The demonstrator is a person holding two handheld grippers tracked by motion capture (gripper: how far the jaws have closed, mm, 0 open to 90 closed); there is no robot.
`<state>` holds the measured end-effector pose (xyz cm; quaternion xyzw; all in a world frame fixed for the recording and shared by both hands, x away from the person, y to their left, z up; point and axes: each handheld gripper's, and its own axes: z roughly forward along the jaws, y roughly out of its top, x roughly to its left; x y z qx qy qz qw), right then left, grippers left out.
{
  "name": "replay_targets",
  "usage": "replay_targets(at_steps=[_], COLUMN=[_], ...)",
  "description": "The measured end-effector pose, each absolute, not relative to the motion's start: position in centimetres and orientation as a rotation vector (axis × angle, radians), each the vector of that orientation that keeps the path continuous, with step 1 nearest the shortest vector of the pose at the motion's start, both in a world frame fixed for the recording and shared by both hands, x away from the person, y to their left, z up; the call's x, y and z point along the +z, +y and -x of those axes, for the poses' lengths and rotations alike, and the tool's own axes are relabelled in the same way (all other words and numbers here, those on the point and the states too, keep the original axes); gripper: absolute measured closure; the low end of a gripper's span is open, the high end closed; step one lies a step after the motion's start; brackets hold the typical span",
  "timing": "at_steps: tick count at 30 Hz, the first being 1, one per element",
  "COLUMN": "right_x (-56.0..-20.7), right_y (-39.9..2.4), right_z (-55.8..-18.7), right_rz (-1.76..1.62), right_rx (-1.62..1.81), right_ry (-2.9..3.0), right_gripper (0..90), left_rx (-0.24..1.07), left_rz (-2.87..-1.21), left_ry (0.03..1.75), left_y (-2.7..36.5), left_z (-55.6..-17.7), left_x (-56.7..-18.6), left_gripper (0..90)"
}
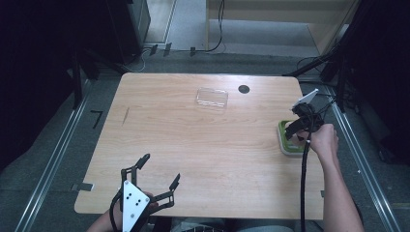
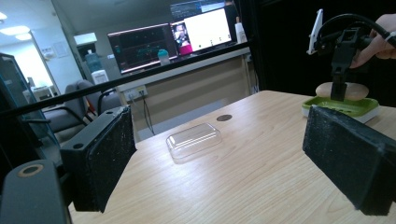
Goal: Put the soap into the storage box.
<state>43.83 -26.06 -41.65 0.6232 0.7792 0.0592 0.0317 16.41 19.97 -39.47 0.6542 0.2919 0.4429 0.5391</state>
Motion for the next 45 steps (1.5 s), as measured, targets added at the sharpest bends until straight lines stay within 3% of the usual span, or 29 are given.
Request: replay_targets(at_steps=[45], right_x=[-44.6], right_y=[-26.7], right_z=[-45.5], right_rz=[-2.043], right_rx=[0.171], right_ry=[2.306], right_gripper=[33.7], left_rx=[1.053], left_rz=[-1.558], left_ry=[0.686], left_y=[20.0], left_z=[-16.4], left_x=[-39.5], left_gripper=[9.9])
